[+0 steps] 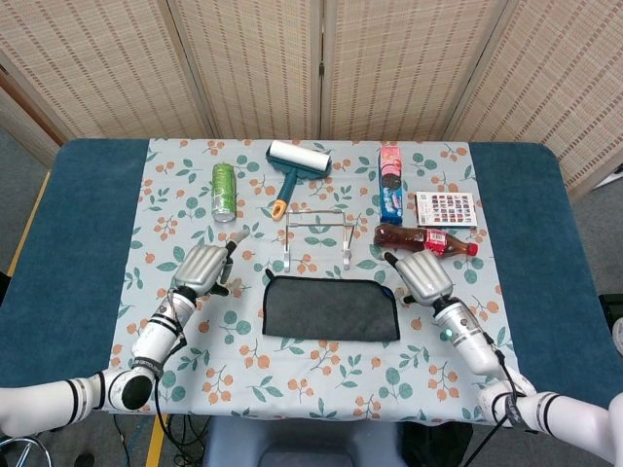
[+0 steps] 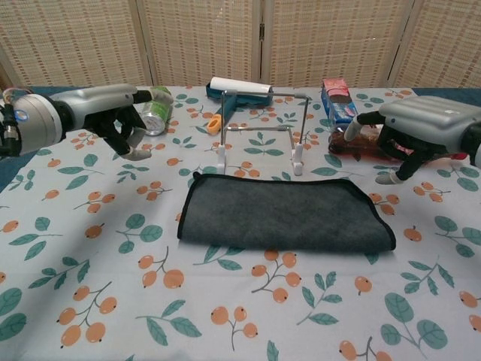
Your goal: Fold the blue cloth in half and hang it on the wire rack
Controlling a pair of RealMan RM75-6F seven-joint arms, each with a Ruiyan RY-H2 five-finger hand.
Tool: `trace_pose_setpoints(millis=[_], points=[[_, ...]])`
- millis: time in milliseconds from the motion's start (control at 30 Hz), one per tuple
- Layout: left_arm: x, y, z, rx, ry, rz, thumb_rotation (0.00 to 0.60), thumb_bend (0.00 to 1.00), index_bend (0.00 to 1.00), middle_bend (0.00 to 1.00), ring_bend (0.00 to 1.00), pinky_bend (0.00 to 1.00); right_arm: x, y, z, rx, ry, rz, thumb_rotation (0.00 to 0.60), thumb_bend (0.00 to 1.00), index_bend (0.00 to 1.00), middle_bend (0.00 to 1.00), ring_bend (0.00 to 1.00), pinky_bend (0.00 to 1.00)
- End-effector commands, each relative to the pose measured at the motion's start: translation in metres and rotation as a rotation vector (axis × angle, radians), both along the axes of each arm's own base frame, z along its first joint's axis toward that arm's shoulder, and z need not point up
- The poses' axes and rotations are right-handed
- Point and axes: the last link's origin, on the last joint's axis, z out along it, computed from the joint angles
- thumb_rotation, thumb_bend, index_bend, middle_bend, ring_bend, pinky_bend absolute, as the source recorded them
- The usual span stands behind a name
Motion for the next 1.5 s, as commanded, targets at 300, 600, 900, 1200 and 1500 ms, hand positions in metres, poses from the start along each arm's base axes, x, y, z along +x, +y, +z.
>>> trace_pose_setpoints(millis=[300, 600, 900, 1200, 1500], points=[[-0.027, -0.012, 0.036, 0.166, 0.074, -0.073, 0.600, 0.30, 0.12, 0.54, 0.49, 0.78, -0.013, 0.035, 0.035, 0.000, -0.009, 0.134, 0.600, 0.23, 0.26, 0.72, 0.78, 0.99], [-0.068, -0.041, 0.074, 0.295, 0.115, -0.121, 0.600, 0.30, 0.17, 0.46, 0.39, 0.61, -0.029, 0.062, 0.044, 0.028, 0.067, 0.287, 0.600, 0.24, 0.31, 0.71, 0.76, 0.99], [-0.101, -0.079, 0.105, 0.374, 0.147, -0.102, 0.600, 0.30, 0.17, 0.42, 0.35, 0.54, -0.040, 0.067, 0.045, 0.065, 0.091, 0.367, 0.600, 0.23, 0.35, 0.79, 0.83, 0.99], [-0.115, -0.107, 0.117, 0.389, 0.144, -0.037, 0.600, 0.30, 0.17, 0.41, 0.34, 0.52, -0.048, 0.050, 0.023, 0.110, 0.158, 0.373, 0.600, 0.18, 0.38, 0.83, 0.86, 1.00], [-0.119, -0.118, 0.120, 0.393, 0.128, -0.013, 0.600, 0.30, 0.17, 0.41, 0.34, 0.52, -0.046, 0.033, 0.008, 0.132, 0.214, 0.421, 0.600, 0.13, 0.41, 0.83, 0.87, 1.00]])
